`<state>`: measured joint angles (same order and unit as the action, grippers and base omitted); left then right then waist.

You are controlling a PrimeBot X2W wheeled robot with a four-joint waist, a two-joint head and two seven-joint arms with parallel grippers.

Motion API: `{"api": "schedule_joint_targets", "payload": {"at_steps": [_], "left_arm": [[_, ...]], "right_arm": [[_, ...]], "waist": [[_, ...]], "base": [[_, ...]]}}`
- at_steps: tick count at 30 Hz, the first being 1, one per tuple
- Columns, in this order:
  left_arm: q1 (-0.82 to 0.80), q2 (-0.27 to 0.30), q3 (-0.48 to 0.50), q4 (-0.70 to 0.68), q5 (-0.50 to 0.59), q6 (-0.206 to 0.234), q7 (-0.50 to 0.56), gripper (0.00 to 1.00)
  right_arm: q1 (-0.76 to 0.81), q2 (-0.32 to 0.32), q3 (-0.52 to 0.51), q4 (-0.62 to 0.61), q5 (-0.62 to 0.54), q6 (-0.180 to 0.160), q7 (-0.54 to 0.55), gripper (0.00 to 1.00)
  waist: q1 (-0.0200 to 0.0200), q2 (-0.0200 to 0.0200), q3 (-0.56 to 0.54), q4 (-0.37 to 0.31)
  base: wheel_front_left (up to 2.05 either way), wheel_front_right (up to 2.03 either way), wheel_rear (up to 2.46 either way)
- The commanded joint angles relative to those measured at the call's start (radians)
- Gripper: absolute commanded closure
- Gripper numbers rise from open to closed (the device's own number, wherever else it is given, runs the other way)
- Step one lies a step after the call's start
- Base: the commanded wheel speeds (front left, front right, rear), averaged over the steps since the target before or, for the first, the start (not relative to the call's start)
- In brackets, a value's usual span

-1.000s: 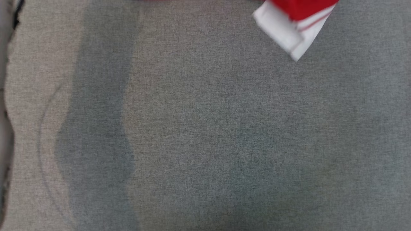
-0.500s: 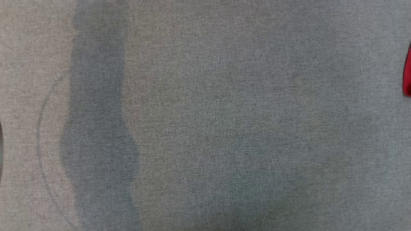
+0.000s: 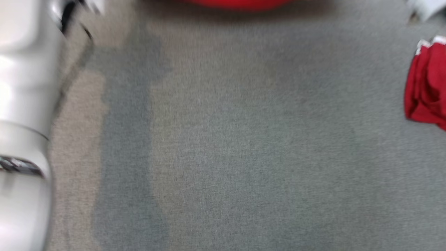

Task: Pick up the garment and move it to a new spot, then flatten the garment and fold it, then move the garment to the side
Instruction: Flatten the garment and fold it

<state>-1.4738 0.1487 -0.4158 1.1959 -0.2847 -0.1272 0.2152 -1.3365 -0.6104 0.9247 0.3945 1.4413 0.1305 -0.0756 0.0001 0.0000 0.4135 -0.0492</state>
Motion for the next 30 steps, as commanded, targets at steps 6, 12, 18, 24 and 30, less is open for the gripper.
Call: {"api": "schedule_joint_targets", "payload": {"at_steps": [6,12,18,24,30], "left_arm": [[0.273,0.077,-0.209,-0.16,-0.194,-0.002,0.153,1.0],[0.503,0.249,-0.335,-0.438,-0.455,-0.003,0.332,1.0],[0.685,0.394,-0.387,-0.689,-0.632,-0.003,0.49,1.0],[0.843,0.497,-0.406,-0.893,-0.734,0.028,0.631,1.0],[0.953,0.571,-0.415,-1.049,-0.806,0.092,0.726,1.0]], "right_arm": [[0.206,-0.08,0.157,-0.088,0.017,0.001,0.062,1.0],[0.372,-0.156,0.235,-0.182,0.084,0.001,0.099,1.0],[0.503,-0.231,0.277,-0.277,0.146,0.001,0.125,1.0],[0.625,-0.311,0.32,-0.376,0.188,0.001,0.187,1.0],[0.711,-0.385,0.337,-0.46,0.202,0.001,0.238,1.0]], "waist": [[-0.0001,0.0,-0.218,-0.006],[-0.0001,0.0,-0.318,-0.009],[-0.0001,0.0,-0.373,-0.007],[-0.0001,0.0,-0.415,-0.002],[-0.0001,0.0,-0.428,0.005]], "base": [[0.0,0.0,0.0],[0.0,0.0,0.0],[0.0,0.0,0.0],[0.0,0.0,0.0],[0.0,0.0,0.0]]}}
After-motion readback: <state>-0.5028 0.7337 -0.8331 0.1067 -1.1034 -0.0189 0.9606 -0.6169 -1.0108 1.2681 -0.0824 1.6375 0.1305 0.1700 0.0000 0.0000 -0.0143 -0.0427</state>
